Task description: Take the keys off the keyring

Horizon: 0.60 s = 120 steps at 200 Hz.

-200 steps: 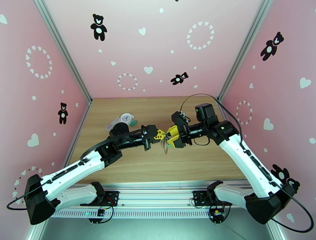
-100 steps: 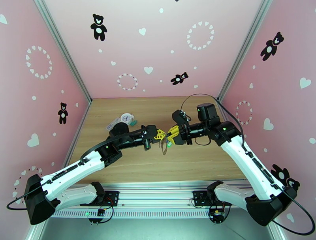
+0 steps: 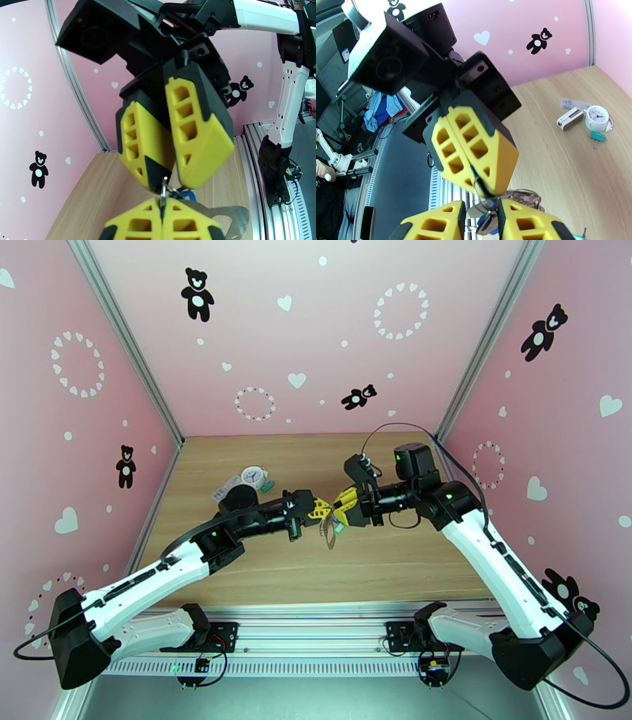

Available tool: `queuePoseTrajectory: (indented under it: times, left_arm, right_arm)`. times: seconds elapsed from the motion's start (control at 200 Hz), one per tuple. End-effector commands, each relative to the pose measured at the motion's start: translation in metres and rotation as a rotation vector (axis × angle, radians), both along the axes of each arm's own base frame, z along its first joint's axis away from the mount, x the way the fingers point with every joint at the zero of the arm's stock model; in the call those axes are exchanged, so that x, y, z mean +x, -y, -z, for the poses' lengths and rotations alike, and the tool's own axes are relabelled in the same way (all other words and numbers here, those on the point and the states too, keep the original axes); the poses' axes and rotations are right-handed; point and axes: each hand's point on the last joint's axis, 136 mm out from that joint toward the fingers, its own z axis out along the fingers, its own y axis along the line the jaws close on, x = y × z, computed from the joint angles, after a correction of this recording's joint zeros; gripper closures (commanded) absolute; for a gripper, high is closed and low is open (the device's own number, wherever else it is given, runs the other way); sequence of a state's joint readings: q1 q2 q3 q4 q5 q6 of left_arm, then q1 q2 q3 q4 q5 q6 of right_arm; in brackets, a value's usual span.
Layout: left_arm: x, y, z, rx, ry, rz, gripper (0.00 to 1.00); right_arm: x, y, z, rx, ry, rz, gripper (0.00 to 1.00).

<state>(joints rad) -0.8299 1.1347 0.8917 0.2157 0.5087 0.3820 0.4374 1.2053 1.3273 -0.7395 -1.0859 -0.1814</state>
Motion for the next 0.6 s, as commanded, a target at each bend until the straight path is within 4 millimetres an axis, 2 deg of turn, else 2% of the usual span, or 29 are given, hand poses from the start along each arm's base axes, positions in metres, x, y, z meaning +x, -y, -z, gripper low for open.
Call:
queuePoseTrajectory:
  times: [0.0,0.265,0.596]
  left_arm:
    - [0.009,-0.001,-0.011,-0.011,0.032,-0.038,1.0]
    - [0.011,-0.003,-0.009,-0.004,0.036,-0.056,1.0]
    - [0.011,-0.002,-0.009,-0.002,0.035,-0.054,1.0]
  right_arm:
    - [-0.003,-0.001,-0.008,0.011,-0.008,-0.015,0.75]
    - [-0.01,0.006,-0.007,-0.018,0.001,0.007,0.77]
    - [-0.015,0.01,-0.015,-0.008,0.027,0.031,0.79]
